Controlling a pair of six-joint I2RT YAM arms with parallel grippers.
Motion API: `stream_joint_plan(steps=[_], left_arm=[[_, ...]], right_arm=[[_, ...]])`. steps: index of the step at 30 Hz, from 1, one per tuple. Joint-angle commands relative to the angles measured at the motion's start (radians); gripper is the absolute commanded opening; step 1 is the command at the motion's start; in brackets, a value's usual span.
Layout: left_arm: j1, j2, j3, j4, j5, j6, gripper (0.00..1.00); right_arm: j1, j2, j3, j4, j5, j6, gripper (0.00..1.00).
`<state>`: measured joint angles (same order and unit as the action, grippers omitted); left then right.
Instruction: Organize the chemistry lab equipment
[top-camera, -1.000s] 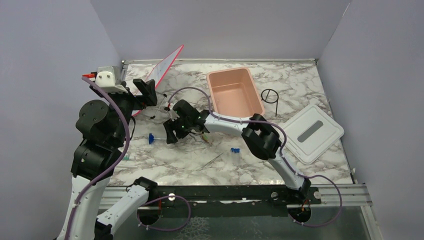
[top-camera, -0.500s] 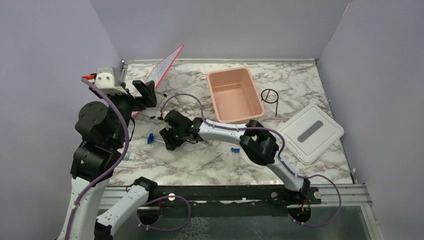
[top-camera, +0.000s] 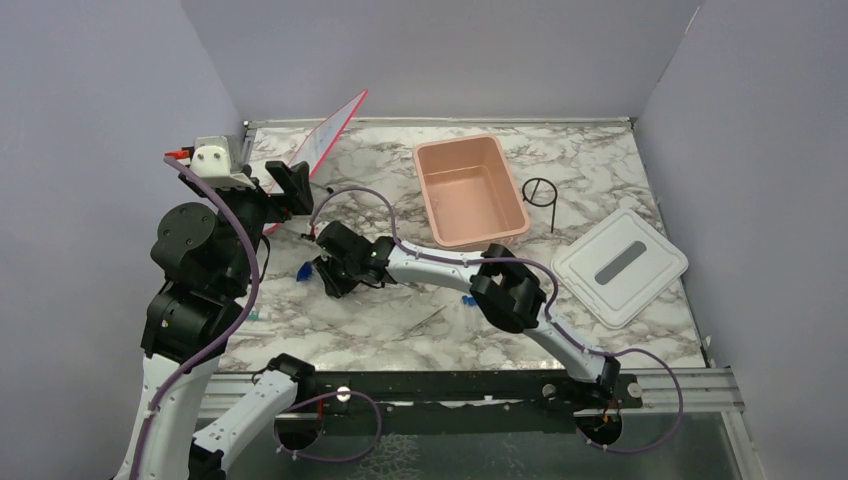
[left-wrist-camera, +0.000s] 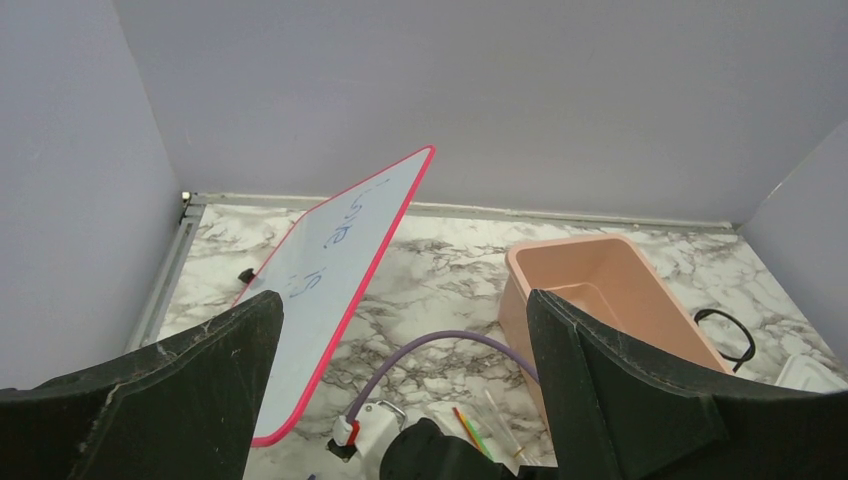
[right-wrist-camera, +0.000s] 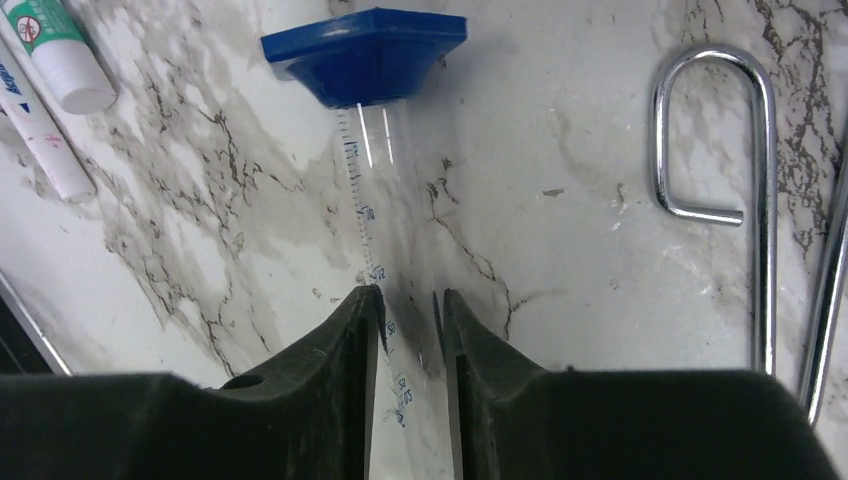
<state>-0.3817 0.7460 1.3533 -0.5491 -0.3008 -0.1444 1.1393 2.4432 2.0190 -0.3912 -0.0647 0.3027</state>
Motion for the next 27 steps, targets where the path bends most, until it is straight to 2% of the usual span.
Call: stream_joint_plan(steps=[1,6,10,15,21,27], left_arm=[[-0.003,-0.002,0.004,-0.005,-0.012,0.005,0.94],[-0.003,-0.005,-0.017,-0.006,0.019,-0.025,0.94],[-0.003,-0.027,-0.096,-0.006,0.223,-0.056,0.99],[-0.003,-0.043,-0.179,-0.002,0.295,-0.157,0.99],[-0.003,-0.064,-0.178,-0.007,0.348,-0.213,0.99],[-0.003,-0.068,-0.116,-0.022,0.457,-0.283,0.97]], right_arm=[[0.009,-0.032,-0.102,-0.011,0.040,0.001,0.26],[0.008,-0.207,-0.339,0.098,0.044,0.008,0.23],[0.004,-0.381,-0.530,0.214,0.050,0.041,0.22],[-0.011,-0.594,-0.703,0.322,0.092,0.094,0.22],[-0.048,-0.808,-0.747,0.342,0.150,0.133,0.22],[-0.189,-0.894,-0.679,0.244,0.184,0.186,0.22]])
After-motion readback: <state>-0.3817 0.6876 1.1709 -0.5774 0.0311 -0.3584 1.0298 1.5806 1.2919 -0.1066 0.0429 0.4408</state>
